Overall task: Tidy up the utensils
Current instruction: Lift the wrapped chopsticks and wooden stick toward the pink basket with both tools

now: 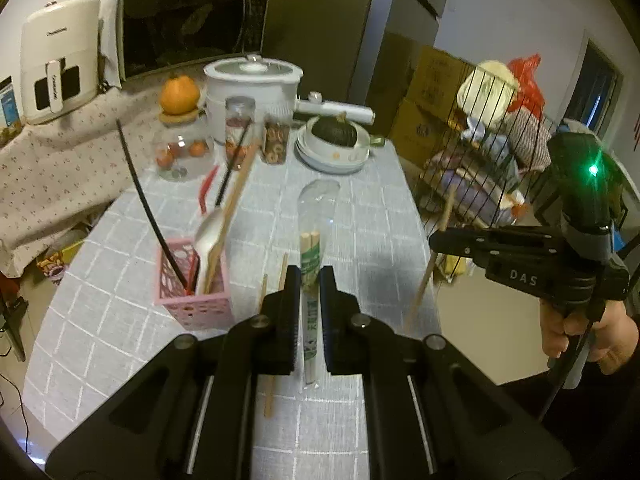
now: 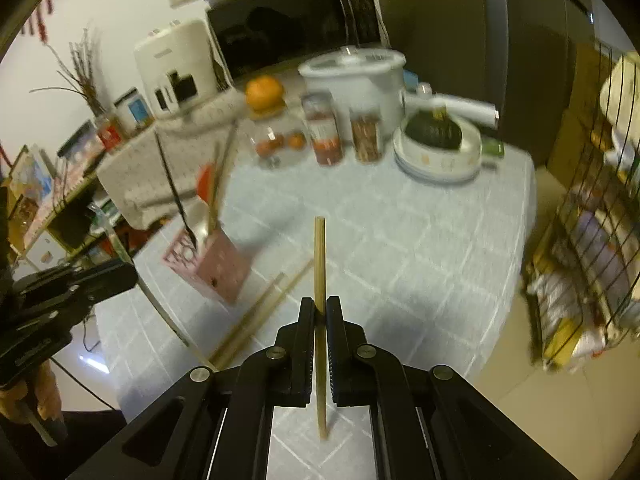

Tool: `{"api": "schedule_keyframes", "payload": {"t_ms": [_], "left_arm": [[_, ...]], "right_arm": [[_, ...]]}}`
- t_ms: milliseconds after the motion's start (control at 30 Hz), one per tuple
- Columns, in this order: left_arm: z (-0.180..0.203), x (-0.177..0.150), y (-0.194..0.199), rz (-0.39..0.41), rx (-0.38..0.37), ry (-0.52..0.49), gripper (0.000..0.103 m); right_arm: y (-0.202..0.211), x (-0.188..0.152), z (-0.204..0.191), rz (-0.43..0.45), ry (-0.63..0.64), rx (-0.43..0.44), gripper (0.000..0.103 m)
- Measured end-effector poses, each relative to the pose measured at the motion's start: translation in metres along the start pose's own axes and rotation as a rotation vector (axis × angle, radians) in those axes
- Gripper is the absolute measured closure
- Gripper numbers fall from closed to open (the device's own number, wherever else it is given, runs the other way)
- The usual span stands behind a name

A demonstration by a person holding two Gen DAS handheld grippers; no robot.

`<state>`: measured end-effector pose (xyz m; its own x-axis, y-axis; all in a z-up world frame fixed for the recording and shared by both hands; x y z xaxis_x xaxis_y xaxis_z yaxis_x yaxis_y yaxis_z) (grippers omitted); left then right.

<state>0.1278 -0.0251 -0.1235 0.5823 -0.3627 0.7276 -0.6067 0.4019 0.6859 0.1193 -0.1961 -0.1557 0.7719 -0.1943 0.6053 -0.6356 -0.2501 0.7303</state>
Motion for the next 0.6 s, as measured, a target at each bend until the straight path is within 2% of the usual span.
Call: {"api": "schedule_keyframes", "payload": {"t_ms": [200, 400, 600], "left_arm": [[-0.018, 0.016, 0.026, 0.097, 0.024, 0.047, 0.092], [-0.044, 0.027, 0.047, 0.191, 0.082, 0.103, 0.092], [-0.069, 0.032, 0.055, 0.266, 0.216, 0.129, 0.092]], "right_arm": [[0.025, 0.016, -0.031, 0.075, 0.022, 0.061, 0.097], [0.029, 0.026, -0.051, 0.079, 0.015, 0.105, 0.097], [0.029, 0.029, -0.071, 0.082, 0.029, 0.145, 0.097]]}}
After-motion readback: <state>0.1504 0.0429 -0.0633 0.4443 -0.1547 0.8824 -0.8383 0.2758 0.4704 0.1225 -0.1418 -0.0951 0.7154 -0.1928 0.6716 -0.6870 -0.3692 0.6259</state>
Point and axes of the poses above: each gripper's, at about its wrist camera, not at the fingertips, and y roughly against the way its jaws point, z to its right, x to its top, the point moved 3 cm from there along -y, roughly the way its jaws point, and after that the axes turned 12 degrees about -y, right-handed, at the moved point
